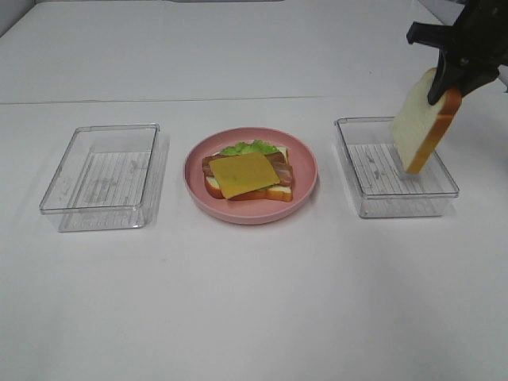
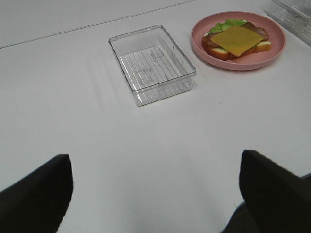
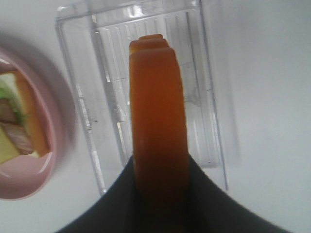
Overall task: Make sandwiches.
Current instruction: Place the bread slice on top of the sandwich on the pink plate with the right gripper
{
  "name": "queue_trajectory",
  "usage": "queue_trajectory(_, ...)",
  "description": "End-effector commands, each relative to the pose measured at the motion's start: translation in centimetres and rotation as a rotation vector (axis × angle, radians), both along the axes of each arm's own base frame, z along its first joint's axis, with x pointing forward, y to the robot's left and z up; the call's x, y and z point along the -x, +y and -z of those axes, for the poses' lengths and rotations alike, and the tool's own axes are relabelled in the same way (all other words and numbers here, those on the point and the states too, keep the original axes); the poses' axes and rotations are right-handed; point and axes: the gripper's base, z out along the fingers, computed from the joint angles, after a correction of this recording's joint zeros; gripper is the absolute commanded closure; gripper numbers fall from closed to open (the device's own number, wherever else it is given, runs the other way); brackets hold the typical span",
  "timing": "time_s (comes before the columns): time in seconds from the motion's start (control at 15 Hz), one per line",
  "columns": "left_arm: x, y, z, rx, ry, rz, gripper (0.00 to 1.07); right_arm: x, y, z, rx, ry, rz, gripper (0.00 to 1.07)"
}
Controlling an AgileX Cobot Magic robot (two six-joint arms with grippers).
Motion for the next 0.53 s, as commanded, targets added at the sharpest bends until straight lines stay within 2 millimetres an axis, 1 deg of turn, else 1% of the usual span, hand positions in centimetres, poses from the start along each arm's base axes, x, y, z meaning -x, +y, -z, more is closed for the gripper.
queue_trajectory(0.07,0.0,0.0,0.0,0.001,-0.014,0.000,0.19,1.4,0.6,-2.8,-0.058,-0.027,-0.013,1.07)
queue_trajectory(0.2,0.0,0.0,0.0,0.001,-0.014,0.000,0.19,2.7,1.2,-5.4,-0.134,-0.082,-0.011,1.07)
queue_trajectory(0.27,0.0,0.0,0.0,0.001,-0.014,0.000,0.19,3.4,1.5,-6.0,-0.164,-0.102,-0.004,1.07)
queue_trajectory(0.33,0.0,0.0,0.0,0.001,-0.014,0.000,0.19,4.2,1.9,-6.1,-0.218,-0.121,0.015,1.07)
queue_trajectory(0.47,0.0,0.0,0.0,0.001,-0.014,0.000,0.19,5.2,2.6,-5.5,-0.312,-0.155,0.040,1.07)
queue_trajectory(0.53,0.0,0.0,0.0,0.001,-0.014,0.000,0.19,6.3,3.5,-4.0,-0.420,-0.166,0.035,1.07)
